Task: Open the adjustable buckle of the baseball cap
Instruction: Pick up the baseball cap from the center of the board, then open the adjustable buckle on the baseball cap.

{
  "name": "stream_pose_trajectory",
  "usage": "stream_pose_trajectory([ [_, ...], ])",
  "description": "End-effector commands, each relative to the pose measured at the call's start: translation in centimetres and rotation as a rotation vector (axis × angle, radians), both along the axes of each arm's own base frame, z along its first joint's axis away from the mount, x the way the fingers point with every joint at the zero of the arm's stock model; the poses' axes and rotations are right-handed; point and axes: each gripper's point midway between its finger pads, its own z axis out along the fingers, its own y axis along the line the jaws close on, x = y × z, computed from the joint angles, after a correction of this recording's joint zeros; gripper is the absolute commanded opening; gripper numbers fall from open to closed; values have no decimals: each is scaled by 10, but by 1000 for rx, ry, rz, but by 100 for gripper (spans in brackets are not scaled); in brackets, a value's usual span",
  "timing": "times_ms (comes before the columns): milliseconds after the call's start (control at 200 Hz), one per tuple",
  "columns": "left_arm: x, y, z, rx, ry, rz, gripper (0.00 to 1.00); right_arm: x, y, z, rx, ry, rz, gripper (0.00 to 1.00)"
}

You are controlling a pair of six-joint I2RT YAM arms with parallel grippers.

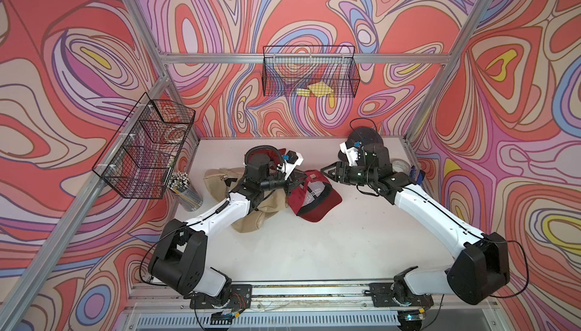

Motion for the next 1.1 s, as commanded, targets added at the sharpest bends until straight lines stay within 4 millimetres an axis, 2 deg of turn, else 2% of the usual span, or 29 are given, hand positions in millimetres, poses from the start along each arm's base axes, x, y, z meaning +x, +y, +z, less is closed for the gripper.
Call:
stream_pose_trajectory([
  [0, -11, -1, 19, -8, -138, -46, 0, -8, 5, 16, 91, -13, 26, 54],
  [185, -7, -2, 13, 4, -118, -41, 0, -18, 15, 23, 147, -7, 108, 43],
  [346, -7, -2, 14, 6, -119, -36, 0, -23, 13, 29, 153, -38, 113, 40],
  [581, -6, -2, 14, 9, -115, -31, 0, -31, 18, 28, 199, 6, 147, 35],
  [676, -6, -1, 15, 8, -115, -28, 0, -30, 18, 26, 202, 22, 144, 36],
  [891, -5, -1, 16, 5, -115, -23, 0, -23, 10, 17, 147, 22, 78, 49],
  [1097, -5, -1, 17, 3, -113, -20, 0, -28, 17, 25, 191, 25, 134, 48],
])
